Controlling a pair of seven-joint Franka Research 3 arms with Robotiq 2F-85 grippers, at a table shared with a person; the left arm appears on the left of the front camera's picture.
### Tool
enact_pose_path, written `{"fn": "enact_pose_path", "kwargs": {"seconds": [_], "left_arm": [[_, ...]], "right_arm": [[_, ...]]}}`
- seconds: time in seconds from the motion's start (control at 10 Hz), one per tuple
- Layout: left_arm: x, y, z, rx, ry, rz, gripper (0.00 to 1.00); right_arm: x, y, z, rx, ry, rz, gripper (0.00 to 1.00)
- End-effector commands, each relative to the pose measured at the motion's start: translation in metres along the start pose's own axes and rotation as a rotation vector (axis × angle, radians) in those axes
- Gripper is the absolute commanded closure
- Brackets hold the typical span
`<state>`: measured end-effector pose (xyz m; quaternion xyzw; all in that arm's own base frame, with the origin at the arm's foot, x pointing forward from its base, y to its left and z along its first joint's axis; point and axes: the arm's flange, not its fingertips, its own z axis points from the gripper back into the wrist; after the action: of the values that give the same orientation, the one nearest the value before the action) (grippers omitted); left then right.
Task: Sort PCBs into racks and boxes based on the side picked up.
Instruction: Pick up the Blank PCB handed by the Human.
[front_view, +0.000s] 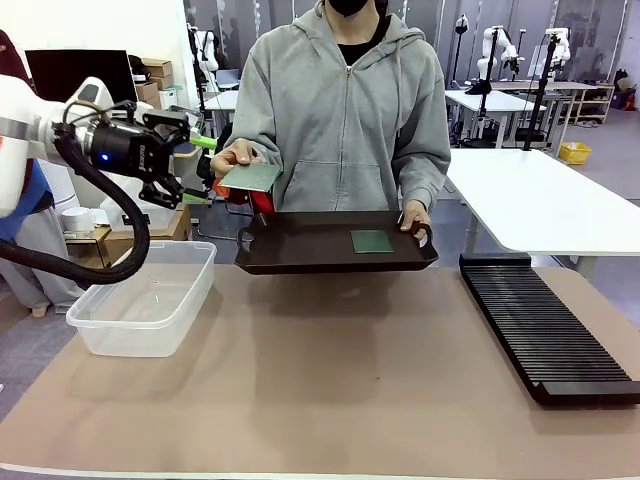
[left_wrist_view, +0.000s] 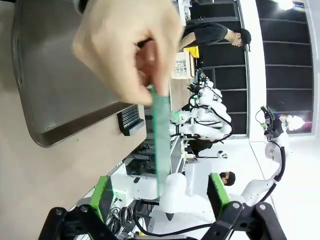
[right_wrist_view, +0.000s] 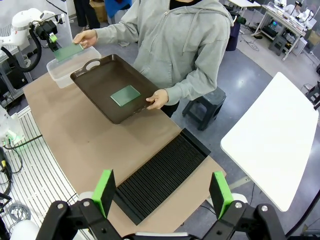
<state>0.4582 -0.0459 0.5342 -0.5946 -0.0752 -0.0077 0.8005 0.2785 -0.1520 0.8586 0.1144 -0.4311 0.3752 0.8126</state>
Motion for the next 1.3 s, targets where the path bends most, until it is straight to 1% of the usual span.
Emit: {"fn": "enact_pose_path", "kwargs": {"seconds": [0.0,0.4,0.9,1.0,1.1,1.2], "left_arm": [[0.015,0.003,-0.009,-0.057,0.027,-0.035,0.00],[0.027,0.002,-0.017,-0.098,0.056,-0.094,0.00],[0.030,0.007,-0.022,-0.119,0.106,-0.096,0.00],[0.032,0.008,-0.023,-0.131,0.111,-0.096,0.03],[0.034,0.008,-0.024,-0.146,0.125,-0.097,0.11],[0.034,0.009,-0.025,-0.159,0.134,-0.093,0.25]], "right_arm": [[0.000,0.002,-0.001,0.003,0.000,0.002,0.00],[0.000,0.002,-0.001,0.003,0.000,0.002,0.00],[0.000,0.002,-0.001,0.003,0.000,0.002,0.00],[0.000,0.002,-0.001,0.003,0.000,0.002,0.00],[0.000,0.002,-0.001,0.003,0.000,0.002,0.00],[0.000,0.002,-0.001,0.003,0.000,0.002,0.00]]}}
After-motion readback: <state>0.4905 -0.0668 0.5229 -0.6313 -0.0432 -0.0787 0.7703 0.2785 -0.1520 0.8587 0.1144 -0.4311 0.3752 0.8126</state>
